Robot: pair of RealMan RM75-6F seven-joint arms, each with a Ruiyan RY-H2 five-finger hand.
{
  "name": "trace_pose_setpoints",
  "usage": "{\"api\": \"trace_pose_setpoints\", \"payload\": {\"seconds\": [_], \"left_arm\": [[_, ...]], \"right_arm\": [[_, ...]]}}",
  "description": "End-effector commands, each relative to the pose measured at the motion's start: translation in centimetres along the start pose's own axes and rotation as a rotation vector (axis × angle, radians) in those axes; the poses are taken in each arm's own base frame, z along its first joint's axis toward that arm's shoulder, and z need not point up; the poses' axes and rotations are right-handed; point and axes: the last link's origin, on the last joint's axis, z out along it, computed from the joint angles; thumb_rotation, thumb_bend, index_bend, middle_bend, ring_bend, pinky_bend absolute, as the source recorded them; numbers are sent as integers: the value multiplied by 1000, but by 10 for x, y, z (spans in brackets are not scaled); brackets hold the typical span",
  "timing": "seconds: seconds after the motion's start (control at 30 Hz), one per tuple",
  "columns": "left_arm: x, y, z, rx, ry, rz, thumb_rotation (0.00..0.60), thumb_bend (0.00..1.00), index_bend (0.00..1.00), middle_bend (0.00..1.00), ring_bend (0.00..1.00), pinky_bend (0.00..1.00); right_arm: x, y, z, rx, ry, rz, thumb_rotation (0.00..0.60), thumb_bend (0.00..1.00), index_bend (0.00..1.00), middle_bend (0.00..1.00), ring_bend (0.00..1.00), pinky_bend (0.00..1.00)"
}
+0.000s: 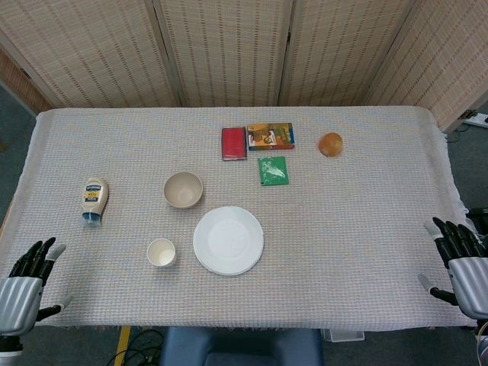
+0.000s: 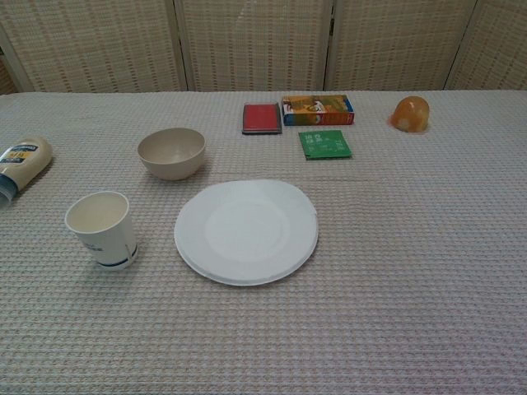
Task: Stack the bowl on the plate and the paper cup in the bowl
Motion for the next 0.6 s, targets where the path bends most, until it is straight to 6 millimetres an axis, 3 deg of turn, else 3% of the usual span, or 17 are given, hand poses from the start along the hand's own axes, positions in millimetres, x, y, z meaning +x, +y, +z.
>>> {"api": "trace_pose_setpoints", "payload": {"seconds": [0.03,0.6], "left_arm": [[0,0,0,-2,-2,0,600,105,151,71,0,206],[-3,4,8,-72,-33,-35,600,105,155,71,0,206]], "right_arm": [[1,0,-1,-3,4,3,600,249,0,19,0,0],[2,-3,-9,-8,22,-3,600,249,0,20,0,0]]}}
